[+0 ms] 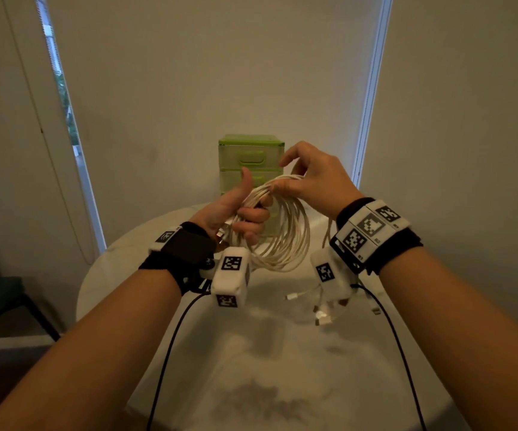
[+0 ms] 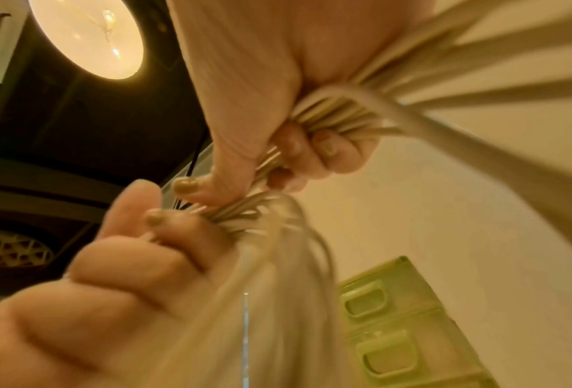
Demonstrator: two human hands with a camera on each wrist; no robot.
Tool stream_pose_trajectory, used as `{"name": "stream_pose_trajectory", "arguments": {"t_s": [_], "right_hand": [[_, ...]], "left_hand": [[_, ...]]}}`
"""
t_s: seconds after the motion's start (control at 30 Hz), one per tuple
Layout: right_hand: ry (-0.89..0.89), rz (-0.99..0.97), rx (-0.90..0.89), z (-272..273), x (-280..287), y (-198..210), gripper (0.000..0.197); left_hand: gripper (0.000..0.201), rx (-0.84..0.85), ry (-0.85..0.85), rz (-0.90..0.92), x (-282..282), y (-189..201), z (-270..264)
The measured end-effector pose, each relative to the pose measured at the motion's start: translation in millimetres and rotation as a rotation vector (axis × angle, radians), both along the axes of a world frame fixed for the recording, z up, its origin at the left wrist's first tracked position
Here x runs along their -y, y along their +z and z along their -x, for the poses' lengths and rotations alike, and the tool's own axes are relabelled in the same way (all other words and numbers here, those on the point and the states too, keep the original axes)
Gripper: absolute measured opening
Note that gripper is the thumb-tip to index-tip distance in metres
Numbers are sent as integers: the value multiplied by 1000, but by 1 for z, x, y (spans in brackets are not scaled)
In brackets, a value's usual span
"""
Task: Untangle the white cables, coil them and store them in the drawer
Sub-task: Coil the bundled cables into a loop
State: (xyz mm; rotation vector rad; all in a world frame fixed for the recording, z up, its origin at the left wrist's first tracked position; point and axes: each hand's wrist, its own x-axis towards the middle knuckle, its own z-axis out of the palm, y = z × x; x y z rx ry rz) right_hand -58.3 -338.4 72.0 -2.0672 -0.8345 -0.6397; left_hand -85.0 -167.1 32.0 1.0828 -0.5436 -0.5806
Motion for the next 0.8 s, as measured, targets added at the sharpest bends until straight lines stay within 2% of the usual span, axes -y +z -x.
{"name": "stream_pose_trajectory", "arguments": {"t_s": [0.07,0.13,0.2,0.23,0.33,0.37,0.47,0.53,0.6,0.67,0.73,0.8], "right_hand": [[24,7,-25,-2,6,-4,35],[74,-28,-118,-3,12,-10,26],[169,-68,-296,-1,13,-18,19],[219,-79,-387,0,14,-23,24],[354,-82,-545,-4,17,-35,59],[370,-70,-575,-7,18,-38,59],[266,-98,-605,-15,15,-43,18],[146,-189,-549,-21,12,-50,20],[87,-255,-514,-26,9,-58,19],[49,-268,-527,-32,9,-69,19],[34,-278,-583,-39,10,-81,18],[85,-316,-669,-45,10,-93,17]], "left_hand": [[36,-79,-161,135,-3,-7,-2],[30,-109,-124,191,-4,-9,5],[28,-101,-62,215,-2,-11,7],[28,-90,-35,221,-1,-12,7],[28,-46,99,238,-1,-17,2],[28,-44,118,259,-1,-21,0],[30,-32,110,314,4,-32,-9],[23,-17,101,345,15,-38,-19],[16,-24,319,190,20,-45,-26],[15,61,541,18,22,-53,-30],[15,72,614,-68,22,-63,-36],[19,31,617,-44,20,-72,-40]]}}
